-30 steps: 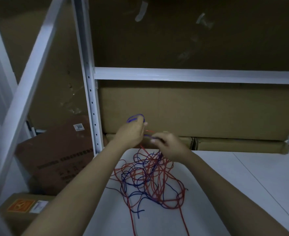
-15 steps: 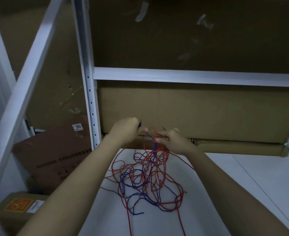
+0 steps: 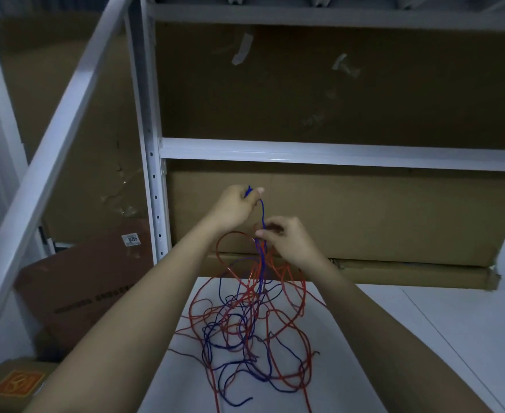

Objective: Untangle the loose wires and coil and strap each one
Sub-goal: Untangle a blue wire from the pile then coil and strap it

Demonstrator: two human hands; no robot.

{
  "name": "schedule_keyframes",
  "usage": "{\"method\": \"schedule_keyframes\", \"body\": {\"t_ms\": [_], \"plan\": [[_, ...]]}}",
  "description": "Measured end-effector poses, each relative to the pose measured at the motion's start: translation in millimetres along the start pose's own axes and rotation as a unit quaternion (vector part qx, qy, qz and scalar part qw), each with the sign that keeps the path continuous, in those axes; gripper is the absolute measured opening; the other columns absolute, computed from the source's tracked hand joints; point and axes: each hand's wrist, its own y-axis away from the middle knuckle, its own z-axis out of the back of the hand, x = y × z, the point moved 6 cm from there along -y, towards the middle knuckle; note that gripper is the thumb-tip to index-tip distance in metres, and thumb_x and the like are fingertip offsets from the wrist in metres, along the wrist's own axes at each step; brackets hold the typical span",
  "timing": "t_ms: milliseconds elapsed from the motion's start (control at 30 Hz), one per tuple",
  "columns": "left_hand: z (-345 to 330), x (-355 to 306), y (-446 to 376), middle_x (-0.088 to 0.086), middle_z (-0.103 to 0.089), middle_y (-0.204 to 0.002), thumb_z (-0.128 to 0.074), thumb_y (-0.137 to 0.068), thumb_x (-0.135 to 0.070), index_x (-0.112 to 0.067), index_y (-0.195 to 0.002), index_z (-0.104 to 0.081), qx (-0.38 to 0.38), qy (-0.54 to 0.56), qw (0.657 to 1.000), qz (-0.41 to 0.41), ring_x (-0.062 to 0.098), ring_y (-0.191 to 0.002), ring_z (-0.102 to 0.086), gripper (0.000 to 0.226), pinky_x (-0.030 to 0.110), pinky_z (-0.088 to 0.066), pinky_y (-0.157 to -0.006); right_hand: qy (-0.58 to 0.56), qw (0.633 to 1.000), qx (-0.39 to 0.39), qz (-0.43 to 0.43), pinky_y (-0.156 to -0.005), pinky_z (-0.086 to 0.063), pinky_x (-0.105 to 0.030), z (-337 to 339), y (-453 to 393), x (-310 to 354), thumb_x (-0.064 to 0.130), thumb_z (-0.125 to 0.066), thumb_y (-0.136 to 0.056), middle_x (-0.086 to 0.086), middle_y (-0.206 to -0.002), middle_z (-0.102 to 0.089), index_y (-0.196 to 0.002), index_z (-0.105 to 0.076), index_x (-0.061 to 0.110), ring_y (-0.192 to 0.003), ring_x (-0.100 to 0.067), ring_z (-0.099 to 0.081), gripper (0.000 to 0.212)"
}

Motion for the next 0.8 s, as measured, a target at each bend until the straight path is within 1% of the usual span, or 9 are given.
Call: {"method": "schedule_keyframes", "body": {"t_ms": [133, 267, 367, 433, 500, 600, 700, 733, 800], "plan": [[20.6, -5.1, -12.4, 0.0, -0.04, -0.054, -0.045, -0.101, -0.029, -0.017, -0.062, -0.042, -0.049, 0.153, 0.986, 0.039, 0.011, -0.046, -0.03, 0.041, 0.025, -0.023, -0.049, 0.043, 0.997, 0.048, -0.032, -0.067, -0.05, -0.03, 4.9, -5.0, -16.0, 0.011, -0.067, -0.086, -0.003, -0.075, -0.068, -0.082, -0.07, 0.015, -0.071, -0.019, -0.063, 0.007], [45.3, -16.8, -21.3, -0.008, -0.04, -0.047, -0.046, -0.101, -0.032, -0.016, -0.064, -0.046, -0.103, 0.269, 0.955, 0.068, 0.009, -0.041, -0.028, 0.04, 0.02, -0.026, -0.044, 0.107, 0.983, 0.134, -0.067, -0.081, -0.045, -0.03, -2.0, 0.7, -39.5, 0.016, -0.065, -0.089, 0.002, -0.09, -0.064, -0.097, -0.071, 0.01, -0.088, -0.014, -0.058, 0.011], [33.7, -14.4, -18.4, -0.008, -0.037, -0.045, -0.042, -0.102, -0.03, -0.016, -0.068, -0.045, -0.083, 0.282, 0.953, 0.079, 0.008, -0.041, -0.025, 0.038, 0.022, -0.021, -0.047, 0.143, 0.972, 0.175, -0.064, -0.073, -0.043, -0.034, -1.6, 1.1, -33.8, 0.032, -0.06, -0.093, 0.005, -0.072, -0.058, -0.076, -0.065, 0.027, -0.073, -0.017, -0.053, 0.019], [22.8, -10.7, -14.6, -0.006, -0.035, -0.047, -0.038, -0.104, -0.031, -0.017, -0.069, -0.042, -0.068, 0.295, 0.949, 0.093, 0.006, -0.038, -0.023, 0.037, 0.02, -0.02, -0.045, 0.136, 0.983, 0.115, -0.033, -0.073, -0.04, -0.036, 6.2, -9.1, -17.7, 0.033, -0.054, -0.096, 0.003, -0.067, -0.055, -0.07, -0.064, 0.027, -0.071, -0.023, -0.049, 0.029], [18.8, -8.9, -12.6, -0.008, -0.033, -0.043, -0.034, -0.104, -0.034, -0.018, -0.069, -0.039, -0.049, 0.33, 0.936, 0.114, 0.004, -0.033, -0.022, 0.039, 0.017, -0.017, -0.039, 0.048, 0.998, 0.02, -0.039, -0.079, -0.043, -0.04, 18.2, -19.4, -7.5, 0.025, -0.051, -0.098, -0.011, -0.078, -0.066, -0.077, -0.068, 0.013, -0.078, -0.033, -0.056, 0.03], [11.9, -12.3, -5.4, -0.01, -0.027, -0.039, -0.033, -0.103, -0.041, -0.02, -0.059, -0.036, 0.061, 0.491, 0.851, 0.175, 0.004, -0.027, -0.018, 0.049, 0.018, -0.011, -0.035, -0.068, 0.991, -0.083, -0.075, -0.074, -0.046, -0.04, 30.8, -24.3, -11.6, 0.019, -0.043, -0.101, -0.005, -0.066, -0.061, -0.07, -0.054, 0.018, -0.073, -0.026, -0.061, 0.032], [10.3, -27.9, 1.2, -0.009, -0.031, -0.043, -0.035, -0.102, -0.04, -0.016, -0.057, -0.045, 0.114, 0.646, 0.738, 0.157, 0.003, -0.028, -0.022, 0.051, 0.018, -0.014, -0.035, 0.085, 0.996, 0.004, -0.031, -0.066, -0.04, -0.037, 17.2, -19.7, -14.3, 0.024, -0.046, -0.1, -0.006, -0.071, -0.057, -0.072, -0.049, 0.022, -0.074, -0.025, -0.056, 0.028], [11.6, -30.1, -0.2, -0.008, -0.036, -0.047, -0.035, -0.103, -0.033, -0.015, -0.065, -0.047, 0.086, 0.667, 0.727, 0.14, 0.003, -0.03, -0.025, 0.044, 0.016, -0.018, -0.036, 0.131, 0.991, 0.037, -0.009, -0.064, -0.036, -0.034, 8.9, -13.8, -13.0, 0.027, -0.047, -0.1, -0.004, -0.071, -0.056, -0.074, -0.049, 0.024, -0.073, -0.024, -0.054, 0.026], [14.9, -26.3, -2.9, -0.002, -0.052, -0.061, -0.032, -0.104, -0.016, -0.011, -0.08, -0.047, -0.014, 0.65, 0.753, 0.105, 0.003, -0.035, -0.035, 0.029, 0.013, -0.031, -0.04, 0.164, 0.982, 0.07, 0.065, -0.064, -0.035, -0.032, -7.1, 2.1, -7.1, 0.031, -0.048, -0.099, 0.0, -0.073, -0.053, -0.078, -0.049, 0.028, -0.074, -0.02, -0.05, 0.021]]}}
